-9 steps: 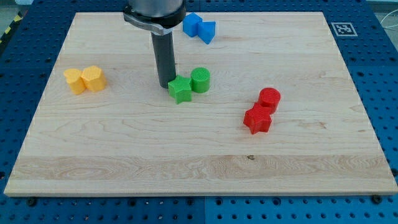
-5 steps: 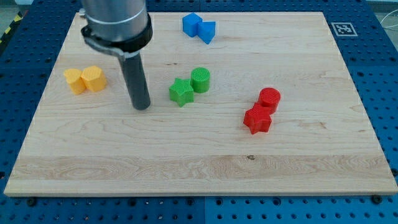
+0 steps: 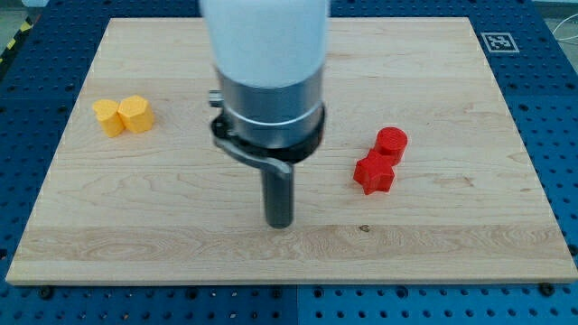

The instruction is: Move your arm to the center right of the board

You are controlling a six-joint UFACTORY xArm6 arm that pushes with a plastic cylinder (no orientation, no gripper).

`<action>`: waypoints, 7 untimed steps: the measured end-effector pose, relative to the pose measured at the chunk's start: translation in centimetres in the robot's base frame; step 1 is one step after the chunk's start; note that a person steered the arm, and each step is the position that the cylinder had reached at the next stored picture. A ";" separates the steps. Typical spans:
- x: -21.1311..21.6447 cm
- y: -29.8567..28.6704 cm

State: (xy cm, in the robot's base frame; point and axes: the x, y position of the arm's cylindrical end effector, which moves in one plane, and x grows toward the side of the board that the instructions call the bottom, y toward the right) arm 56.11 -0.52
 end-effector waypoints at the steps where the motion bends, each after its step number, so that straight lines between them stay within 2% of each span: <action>1: -0.8 2.3; 5: -11.1 5.0; 7: -15.8 10.4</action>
